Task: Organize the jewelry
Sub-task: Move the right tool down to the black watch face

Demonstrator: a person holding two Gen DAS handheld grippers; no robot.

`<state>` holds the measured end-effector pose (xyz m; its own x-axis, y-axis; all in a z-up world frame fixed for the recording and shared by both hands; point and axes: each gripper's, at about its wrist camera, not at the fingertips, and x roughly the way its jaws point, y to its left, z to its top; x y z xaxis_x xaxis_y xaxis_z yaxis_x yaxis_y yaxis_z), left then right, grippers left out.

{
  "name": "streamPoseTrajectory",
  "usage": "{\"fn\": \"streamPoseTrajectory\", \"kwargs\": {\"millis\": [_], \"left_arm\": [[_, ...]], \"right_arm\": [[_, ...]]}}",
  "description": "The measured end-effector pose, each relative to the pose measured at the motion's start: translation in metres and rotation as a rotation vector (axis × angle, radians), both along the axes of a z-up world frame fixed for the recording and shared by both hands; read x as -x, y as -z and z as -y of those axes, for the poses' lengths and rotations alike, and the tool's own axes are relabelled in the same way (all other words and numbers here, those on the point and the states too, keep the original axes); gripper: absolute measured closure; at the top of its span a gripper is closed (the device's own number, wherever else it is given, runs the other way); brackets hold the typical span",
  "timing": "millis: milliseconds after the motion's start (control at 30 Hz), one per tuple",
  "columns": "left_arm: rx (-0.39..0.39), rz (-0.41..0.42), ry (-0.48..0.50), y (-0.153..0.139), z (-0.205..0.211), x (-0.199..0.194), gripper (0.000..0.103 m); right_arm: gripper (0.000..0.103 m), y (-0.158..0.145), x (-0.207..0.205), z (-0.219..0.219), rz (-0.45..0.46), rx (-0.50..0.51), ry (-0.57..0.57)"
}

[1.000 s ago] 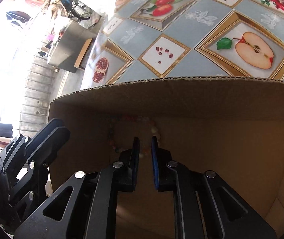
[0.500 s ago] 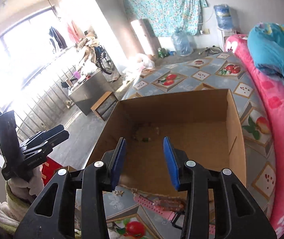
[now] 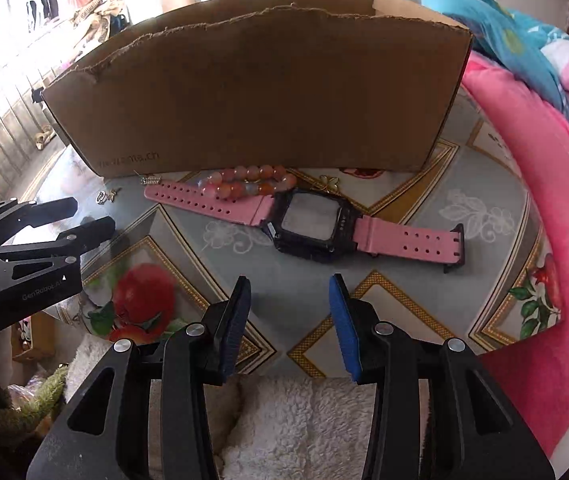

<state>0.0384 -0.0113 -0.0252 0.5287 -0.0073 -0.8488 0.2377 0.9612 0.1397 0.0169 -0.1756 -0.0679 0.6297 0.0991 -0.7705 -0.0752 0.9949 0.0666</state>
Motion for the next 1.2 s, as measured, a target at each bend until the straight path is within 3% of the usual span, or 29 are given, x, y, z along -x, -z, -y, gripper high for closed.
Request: {"fn": "streamPoseTrajectory", "kwargs": {"millis": [100, 267, 333, 400, 467, 500, 533, 633, 767, 933, 1167, 1200], "left_arm": [[-0.057, 0.033, -0.02, 0.003, 0.002, 0.004, 0.03], [-0.121, 0.028, -0.057, 0.006, 0.005, 0.002, 0.007], [-0.097, 0.004, -0.078, 0.007, 0.0, 0.003, 0.005], [-0.06, -0.032, -0.109, 0.007, -0.006, 0.001, 0.004], [-0.033, -0.052, -0.13, 0.008, -0.008, 0.0, 0.004], [-0.027, -0.057, -0.136, 0.007, -0.009, 0.001, 0.004], [-0.022, -0.061, -0.142, 0.007, -0.01, 0.001, 0.004], [0.022, -0.078, -0.163, 0.005, -0.021, -0.004, 0.004], [0.053, -0.083, -0.16, 0.007, -0.026, -0.008, 0.005], [0.054, -0.013, -0.066, -0.003, -0.018, -0.005, 0.02], [0.111, 0.059, 0.134, -0.015, 0.002, 0.003, 0.04], [0.12, 0.066, 0.156, -0.015, 0.004, 0.005, 0.041]], "right_arm": [[0.053, 0.001, 0.0, -0.005, 0.05, 0.053, -0.05], [0.034, 0.004, -0.011, 0.006, 0.04, 0.01, -0.094], [0.024, 0.005, -0.015, 0.009, 0.038, 0.016, -0.115], [0.023, 0.01, -0.013, 0.014, 0.037, 0.023, -0.139], [0.026, 0.009, -0.013, 0.017, 0.021, 0.019, -0.178], [0.042, 0.009, -0.005, 0.016, 0.022, 0.0, -0.219], [0.051, 0.006, -0.001, 0.016, 0.032, 0.0, -0.258], [0.051, -0.003, 0.007, 0.012, 0.078, 0.091, -0.323], [0.051, -0.011, -0.008, 0.022, 0.108, 0.128, -0.273], [0.044, -0.014, -0.024, 0.021, 0.13, 0.223, -0.29], [0.042, 0.006, -0.048, 0.015, 0.019, 0.246, -0.353], [0.047, 0.006, -0.05, 0.016, -0.005, 0.221, -0.37]]}}
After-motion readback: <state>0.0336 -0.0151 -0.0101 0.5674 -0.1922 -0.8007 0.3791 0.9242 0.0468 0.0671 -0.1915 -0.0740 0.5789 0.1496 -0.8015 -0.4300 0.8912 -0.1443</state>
